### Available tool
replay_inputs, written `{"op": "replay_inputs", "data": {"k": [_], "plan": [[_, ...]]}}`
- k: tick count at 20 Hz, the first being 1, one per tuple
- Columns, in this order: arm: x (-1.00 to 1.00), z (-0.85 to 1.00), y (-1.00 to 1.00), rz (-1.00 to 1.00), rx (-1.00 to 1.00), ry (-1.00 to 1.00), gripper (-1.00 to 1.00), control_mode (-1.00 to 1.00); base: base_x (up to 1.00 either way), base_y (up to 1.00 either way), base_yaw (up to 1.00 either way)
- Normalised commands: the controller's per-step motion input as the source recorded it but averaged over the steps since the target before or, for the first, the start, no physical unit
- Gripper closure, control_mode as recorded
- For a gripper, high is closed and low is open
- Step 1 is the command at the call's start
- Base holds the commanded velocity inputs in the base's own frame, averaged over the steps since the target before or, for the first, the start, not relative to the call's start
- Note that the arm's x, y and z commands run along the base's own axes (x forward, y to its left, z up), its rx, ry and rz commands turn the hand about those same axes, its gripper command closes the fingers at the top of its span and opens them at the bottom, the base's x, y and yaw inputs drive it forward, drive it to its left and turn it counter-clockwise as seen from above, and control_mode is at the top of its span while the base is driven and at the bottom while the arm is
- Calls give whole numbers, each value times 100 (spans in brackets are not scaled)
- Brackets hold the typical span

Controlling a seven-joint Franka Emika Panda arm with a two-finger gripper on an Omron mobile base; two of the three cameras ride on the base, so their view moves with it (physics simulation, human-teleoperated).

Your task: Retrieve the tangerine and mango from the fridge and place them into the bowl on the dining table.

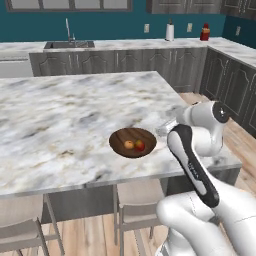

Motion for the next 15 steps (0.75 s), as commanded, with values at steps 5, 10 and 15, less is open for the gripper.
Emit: {"op": "replay_inputs", "data": {"k": [5,10,15], "plan": [[-100,25,-57,-4,0,-17,-100,-100,0,0,0],[-100,26,-69,-12,0,-3,-100,-100,0,0,0],[-79,32,-54,-11,0,4,-100,-100,0,0,0]]}}
